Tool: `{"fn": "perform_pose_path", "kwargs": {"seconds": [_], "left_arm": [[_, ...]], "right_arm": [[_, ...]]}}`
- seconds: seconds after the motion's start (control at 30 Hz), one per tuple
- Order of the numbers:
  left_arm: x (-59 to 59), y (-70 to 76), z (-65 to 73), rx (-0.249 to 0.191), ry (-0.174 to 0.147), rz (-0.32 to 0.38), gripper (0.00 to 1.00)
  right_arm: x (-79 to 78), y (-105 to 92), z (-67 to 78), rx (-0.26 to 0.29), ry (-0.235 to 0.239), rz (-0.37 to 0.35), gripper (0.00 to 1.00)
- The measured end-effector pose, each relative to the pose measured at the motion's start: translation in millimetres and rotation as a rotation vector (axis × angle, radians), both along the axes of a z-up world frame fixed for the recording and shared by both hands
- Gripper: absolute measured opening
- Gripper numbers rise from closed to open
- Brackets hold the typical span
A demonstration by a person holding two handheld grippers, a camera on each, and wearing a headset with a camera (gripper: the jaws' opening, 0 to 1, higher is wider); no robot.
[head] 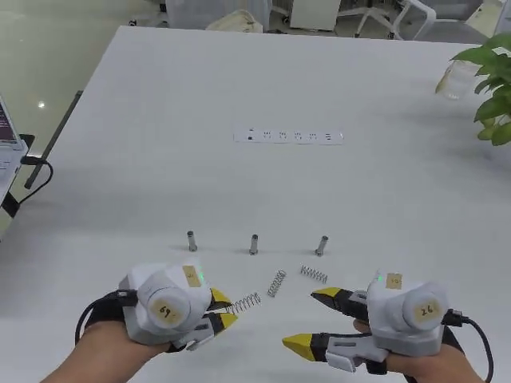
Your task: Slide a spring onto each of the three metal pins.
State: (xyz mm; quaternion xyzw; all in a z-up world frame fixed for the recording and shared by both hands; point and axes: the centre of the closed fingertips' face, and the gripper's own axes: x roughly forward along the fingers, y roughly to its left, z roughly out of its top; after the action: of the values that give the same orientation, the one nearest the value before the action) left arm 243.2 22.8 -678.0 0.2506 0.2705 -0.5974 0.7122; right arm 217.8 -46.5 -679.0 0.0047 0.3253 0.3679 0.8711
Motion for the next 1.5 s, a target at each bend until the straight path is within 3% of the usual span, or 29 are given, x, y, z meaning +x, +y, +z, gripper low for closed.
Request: {"fn": "perform_pose_path", "kwargs": {"seconds": [0.33,0.53,0.77,0.9,1.07,1.5], "left_arm": [[-25.0,-22.6,3.6,-0.002,-0.008,-0.110,0.02],[-31.0,-29.0,5.5,0.000,-0.015,-0.149,0.02],[-36.3,-32.7,7.3,0.005,-0.026,-0.187,0.02],[-38.0,-32.9,5.8,0.009,-0.023,-0.193,0.02],[-39.9,-33.9,5.9,0.011,-0.025,-0.207,0.02],[-37.7,-35.2,3.7,0.018,-0.032,-0.227,0.02]], "right_arm": [[-3.7,8.3,1.6,0.026,-0.002,0.014,0.49],[-3.9,12.5,6.3,0.058,-0.009,0.021,0.41],[-6.5,15.7,5.1,0.072,-0.001,0.037,0.37],[-8.3,19.8,8.9,0.110,-0.004,0.042,0.26],[-14.1,25.2,7.7,0.116,0.004,0.072,0.19],[-12.7,20.1,13.4,0.139,0.005,0.072,0.13]]}}
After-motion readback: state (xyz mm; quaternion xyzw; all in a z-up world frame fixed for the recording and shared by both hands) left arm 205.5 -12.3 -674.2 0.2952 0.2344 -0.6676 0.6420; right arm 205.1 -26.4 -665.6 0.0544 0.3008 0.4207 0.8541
